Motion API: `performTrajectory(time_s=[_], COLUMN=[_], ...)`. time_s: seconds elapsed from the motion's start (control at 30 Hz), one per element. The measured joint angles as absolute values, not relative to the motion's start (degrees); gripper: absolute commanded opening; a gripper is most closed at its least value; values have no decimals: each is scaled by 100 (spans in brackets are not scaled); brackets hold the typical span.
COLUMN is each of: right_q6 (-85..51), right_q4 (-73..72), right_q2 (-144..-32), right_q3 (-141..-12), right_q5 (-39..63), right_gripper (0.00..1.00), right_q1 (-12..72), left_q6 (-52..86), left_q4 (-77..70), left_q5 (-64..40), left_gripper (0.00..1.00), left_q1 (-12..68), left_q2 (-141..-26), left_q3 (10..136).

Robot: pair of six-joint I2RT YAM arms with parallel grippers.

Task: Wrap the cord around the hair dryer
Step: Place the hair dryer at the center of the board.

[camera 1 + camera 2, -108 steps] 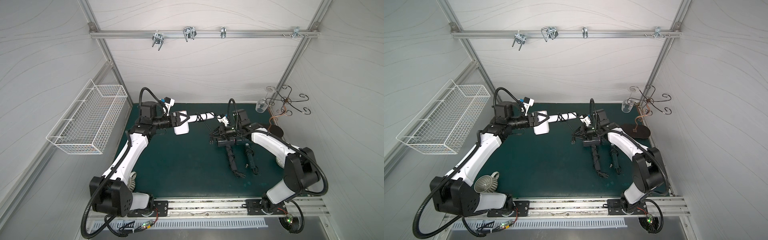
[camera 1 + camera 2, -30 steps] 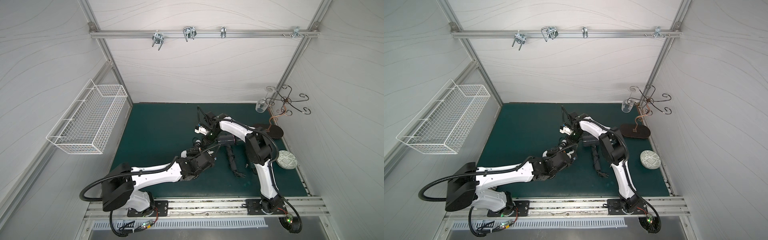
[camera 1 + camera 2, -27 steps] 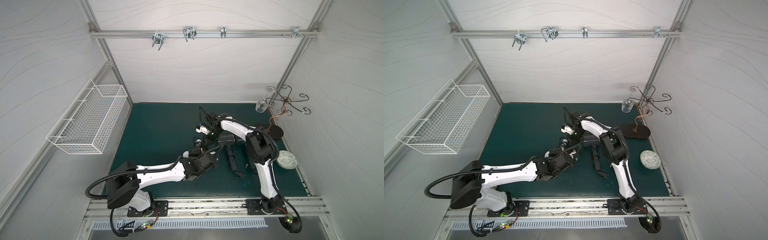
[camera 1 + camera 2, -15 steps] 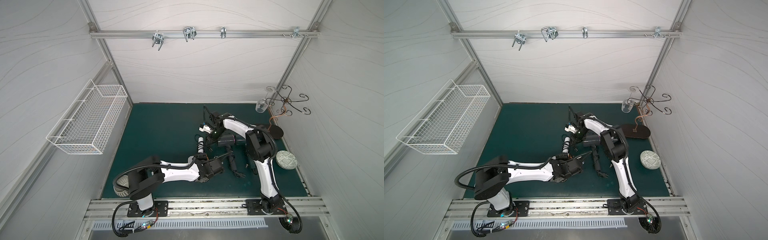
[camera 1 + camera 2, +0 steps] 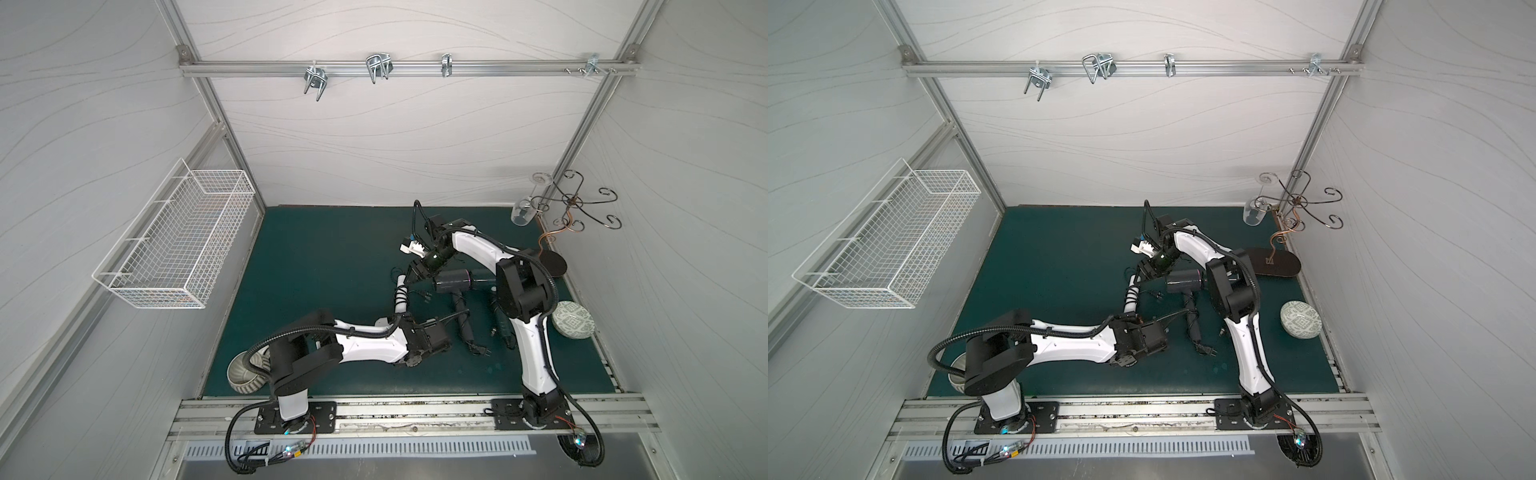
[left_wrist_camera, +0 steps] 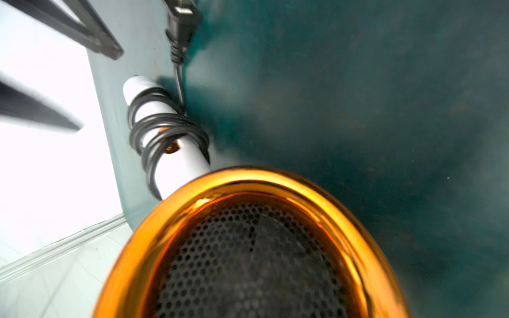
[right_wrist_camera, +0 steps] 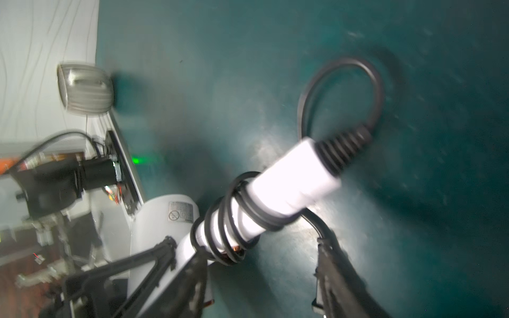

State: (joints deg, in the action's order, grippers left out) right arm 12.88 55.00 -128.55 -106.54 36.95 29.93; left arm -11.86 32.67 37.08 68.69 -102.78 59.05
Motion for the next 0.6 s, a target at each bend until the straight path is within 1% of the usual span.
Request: performTrajectory(time_s=[0.03,0.33,0.6], right_q6=[1295,1328,1129], right_q4=[5507,5728,5872], right_q2=[-12855,-12857,-12835], right_q3=[-10680,-10700,-11019], right_q5=[3719,3756,3743], right_gripper=[99,99,99], right_q1=[3004,3002,2952], left_q6=[-1179,-998,-681], left_q4=[3319,3817,4091], left_q5=[3623,2755,2231], left_gripper=[98,98,98], left_q1=[6888,6904,6912], left_q2=[-10254,-10042,-9369], left_q3=[5933,6040,6042])
